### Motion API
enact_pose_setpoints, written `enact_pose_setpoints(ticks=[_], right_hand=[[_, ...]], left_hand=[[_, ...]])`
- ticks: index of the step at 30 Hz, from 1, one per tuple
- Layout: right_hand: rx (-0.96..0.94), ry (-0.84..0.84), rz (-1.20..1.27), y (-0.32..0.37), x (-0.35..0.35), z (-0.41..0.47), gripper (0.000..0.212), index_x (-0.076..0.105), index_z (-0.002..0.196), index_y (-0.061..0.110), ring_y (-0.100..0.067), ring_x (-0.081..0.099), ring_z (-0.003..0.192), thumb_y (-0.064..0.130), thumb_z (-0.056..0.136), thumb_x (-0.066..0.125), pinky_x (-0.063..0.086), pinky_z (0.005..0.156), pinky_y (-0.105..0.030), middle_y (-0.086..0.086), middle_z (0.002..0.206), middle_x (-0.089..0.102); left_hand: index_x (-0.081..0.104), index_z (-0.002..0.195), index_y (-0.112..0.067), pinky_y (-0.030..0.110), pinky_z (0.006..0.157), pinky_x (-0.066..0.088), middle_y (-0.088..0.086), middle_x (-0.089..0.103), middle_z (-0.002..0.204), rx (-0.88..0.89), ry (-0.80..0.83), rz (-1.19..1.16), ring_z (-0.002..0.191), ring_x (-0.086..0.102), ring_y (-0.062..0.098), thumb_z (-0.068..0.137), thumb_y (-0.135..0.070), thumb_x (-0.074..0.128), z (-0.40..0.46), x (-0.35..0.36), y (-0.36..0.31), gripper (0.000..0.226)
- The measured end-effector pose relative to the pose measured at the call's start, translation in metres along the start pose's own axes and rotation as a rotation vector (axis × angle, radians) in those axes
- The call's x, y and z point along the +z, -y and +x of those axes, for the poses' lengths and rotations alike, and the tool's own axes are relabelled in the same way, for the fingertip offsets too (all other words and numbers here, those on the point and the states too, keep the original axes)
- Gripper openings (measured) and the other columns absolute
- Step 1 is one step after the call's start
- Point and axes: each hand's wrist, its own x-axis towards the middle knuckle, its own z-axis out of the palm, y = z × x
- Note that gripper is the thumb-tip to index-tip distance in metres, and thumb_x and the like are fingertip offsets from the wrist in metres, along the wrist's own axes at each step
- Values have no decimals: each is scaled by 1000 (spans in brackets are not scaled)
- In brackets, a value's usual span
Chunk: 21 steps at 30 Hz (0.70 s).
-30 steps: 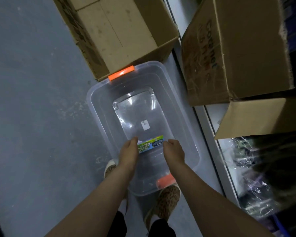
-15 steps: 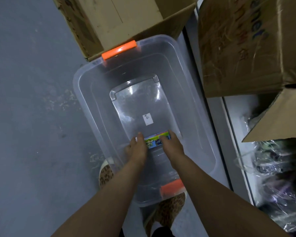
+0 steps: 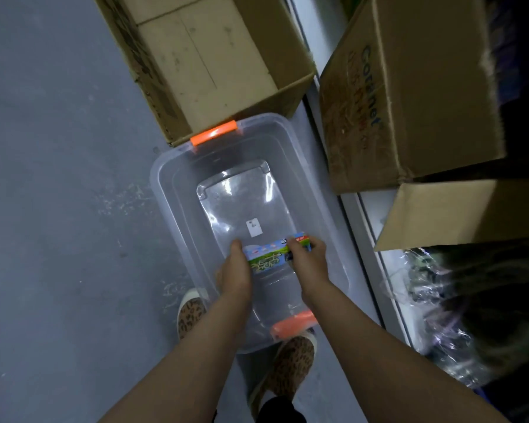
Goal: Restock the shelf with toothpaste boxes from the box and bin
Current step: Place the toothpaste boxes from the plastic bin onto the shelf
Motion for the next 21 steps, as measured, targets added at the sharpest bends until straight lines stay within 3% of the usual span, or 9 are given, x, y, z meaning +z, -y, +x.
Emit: enact_pose_setpoints(ticks=[3,7,10,12,14,16,18,21], right_hand=[[-80,33,25,34,-10,-41,20,55,101,30,-18,68,92,24,91,71,57,90,-38,-3,105,65],[-216,57,80,87,-22,-109,20,59,102,28,-21,69,99,31,87,73,57,92,-40,-7,111,67],[-303,68,131,123,-29,-157,61,58,118,33,-19,67,108,61,66,76,54,99,-45,-8,126,61],[-345,75,168,148,-38,-194,79,52,129,43,-17,62,115,69,58,75,51,103,-45,-3,134,56],[-381,78,197,173,-47,-231,117,35,151,34,-18,57,125,77,50,79,47,108,-45,0,143,50],[-420,32,208,195,-56,-261,141,22,158,29,-20,50,133,88,41,75,45,110,-46,0,152,41],[-487,7,219,213,-66,-288,143,23,157,25,-19,46,138,92,41,71,44,111,-44,1,156,34],[-532,-5,278,244,-83,-342,121,29,155,22,-11,43,138,79,60,77,40,114,-36,5,154,34]], left_hand=[[63,76,-18,36,81,45,10,68,92,64,27,-68,85,62,25,93,-59,45,-60,-17,-35,48],[66,72,-16,35,74,41,7,68,86,172,-16,-121,73,56,22,94,-45,45,-126,-40,-79,42],[71,75,-18,33,72,44,2,71,84,286,-4,-170,77,60,19,95,-44,41,-186,-56,-111,44],[74,85,-18,32,75,49,-1,73,84,354,55,-201,79,65,17,96,-46,38,-228,-69,-132,48],[76,93,-19,40,88,54,1,76,90,444,141,-229,89,70,24,85,-57,38,-266,-80,-150,55],[73,97,-18,46,94,54,4,74,95,545,166,-214,98,70,29,79,-52,51,-303,-90,-165,44],[65,105,-16,38,94,54,3,70,103,670,179,-252,99,68,21,88,-23,66,-343,-100,-178,18],[59,106,-19,30,92,53,1,67,106,837,237,-265,98,64,14,90,3,66,-390,-115,-191,29]])
